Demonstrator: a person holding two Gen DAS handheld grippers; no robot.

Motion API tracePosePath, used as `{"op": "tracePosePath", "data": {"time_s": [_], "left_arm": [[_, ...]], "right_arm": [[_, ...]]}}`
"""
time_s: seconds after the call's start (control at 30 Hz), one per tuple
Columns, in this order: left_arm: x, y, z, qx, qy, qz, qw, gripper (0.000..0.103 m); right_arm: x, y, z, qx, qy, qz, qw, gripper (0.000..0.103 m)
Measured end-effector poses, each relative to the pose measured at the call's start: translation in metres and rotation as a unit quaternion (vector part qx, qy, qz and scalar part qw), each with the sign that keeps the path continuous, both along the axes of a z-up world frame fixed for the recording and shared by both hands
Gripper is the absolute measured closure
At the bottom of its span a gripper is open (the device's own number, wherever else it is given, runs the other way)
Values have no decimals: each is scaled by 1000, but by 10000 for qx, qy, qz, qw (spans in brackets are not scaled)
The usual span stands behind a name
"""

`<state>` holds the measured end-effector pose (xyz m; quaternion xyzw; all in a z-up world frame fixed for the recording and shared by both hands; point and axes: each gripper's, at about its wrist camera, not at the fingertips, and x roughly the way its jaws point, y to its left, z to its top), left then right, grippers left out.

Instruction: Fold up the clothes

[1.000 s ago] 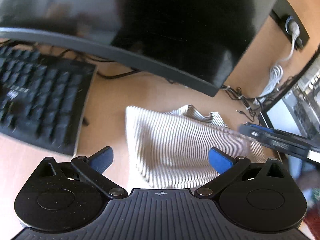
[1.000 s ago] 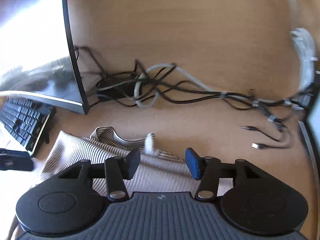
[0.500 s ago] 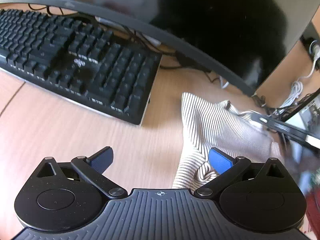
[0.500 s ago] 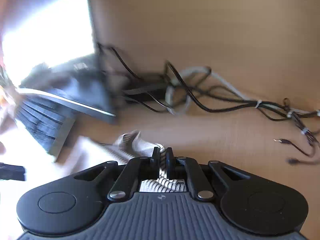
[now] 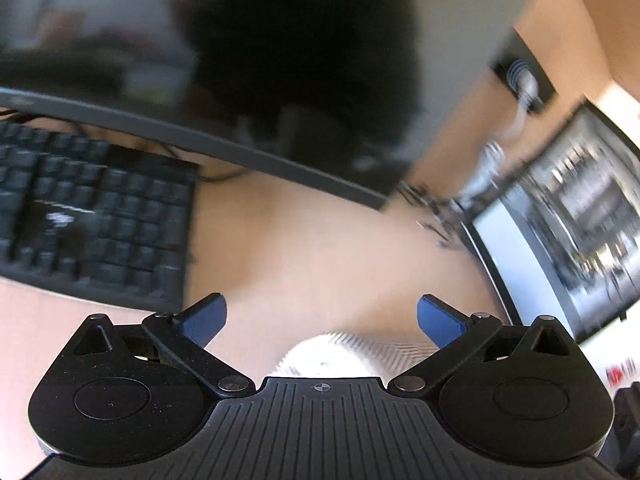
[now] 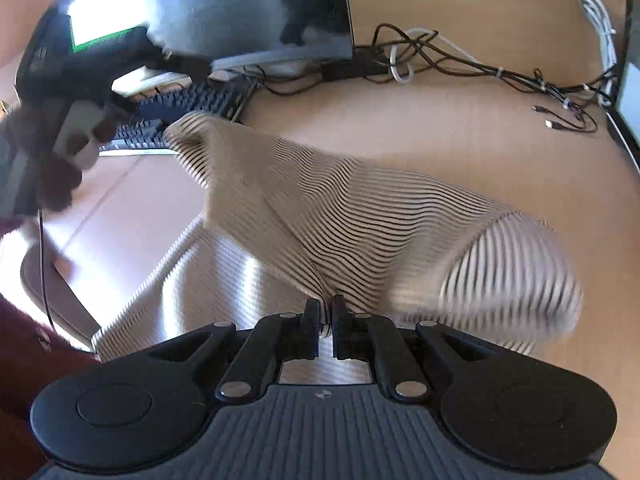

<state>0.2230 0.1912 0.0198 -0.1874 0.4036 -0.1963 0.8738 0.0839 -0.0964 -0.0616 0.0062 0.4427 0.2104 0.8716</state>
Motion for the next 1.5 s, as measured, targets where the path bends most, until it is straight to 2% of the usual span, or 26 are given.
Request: {"op": "tracePosePath", "data": {"time_s": [0.03, 0.07, 0.1, 0.17, 0.23, 0.3, 0.33, 0.4, 0.47, 0.53, 0.63, 0.7, 0.8, 0.87, 0.97, 1.13, 1.23, 1.33, 1.5], "left_arm": [[0, -7, -1, 41, 35, -149, 9999, 0], [0, -13, -4, 108, 84, -291, 9995, 0], [-1, -19, -8, 229, 139, -448, 9986, 0], [-4, -31, -18, 571, 269, -699, 9956, 0], [-10, -41, -28, 975, 394, -949, 9899, 0], [-16, -46, -37, 1185, 455, -1119, 9856, 0], [-18, -47, -41, 1251, 473, -1184, 9839, 0], [-20, -45, -43, 1080, 550, -1135, 9861, 0], [-18, -39, -40, 621, 675, -1014, 9906, 0], [-13, -34, -37, -9, 824, -884, 9927, 0], [-4, -36, -43, -520, 1172, -730, 9891, 0], [3, -41, -50, -610, 1319, -597, 9876, 0], [14, -46, -58, -775, 1426, -409, 9859, 4], [22, -48, -61, -882, 1442, -300, 9852, 13], [39, -49, -59, -743, 1340, -118, 9881, 16], [71, -52, -38, -641, 909, 32, 9938, 38], [71, -54, -23, -605, 598, -26, 9964, 38], [61, -54, -31, -439, 712, -63, 9965, 36], [35, -46, -61, 22, 1299, -41, 9915, 31]], "right_arm": [[-4, -3, 6, 37, -60, -41, 10000, 94], [-6, -6, 12, 99, -121, -81, 9998, 83], [-9, -12, 20, 164, -206, -159, 9995, 63], [-14, -27, 37, 305, -397, -406, 9979, 47], [-16, -48, 52, 447, -483, -751, 9950, 41], [-9, -68, 56, 433, -445, -1188, 9910, 25], [-5, -79, 56, 402, -408, -1418, 9882, 23], [8, -93, 46, 512, -94, -1832, 9817, 23], [24, -95, 27, 725, 303, -1991, 9768, 23], [33, -89, 11, 841, 597, -1923, 9759, 23], [45, -75, -4, 711, 796, -1708, 9795, 26], [52, -68, -9, 625, 791, -1537, 9830, 55], [65, -67, -14, 672, 735, -1383, 9854, 65], [84, -68, -21, 795, 705, -1366, 9849, 67], [119, -62, -22, 849, 526, -1308, 9864, 69], [173, -73, -3, 1139, 6, -1340, 9844, 72], [186, -85, 4, 1119, -240, -1336, 9844, 72], [187, -94, -9, 1064, -89, -1320, 9855, 70], [168, -86, -26, 557, -15, -1141, 9919, 53]]}}
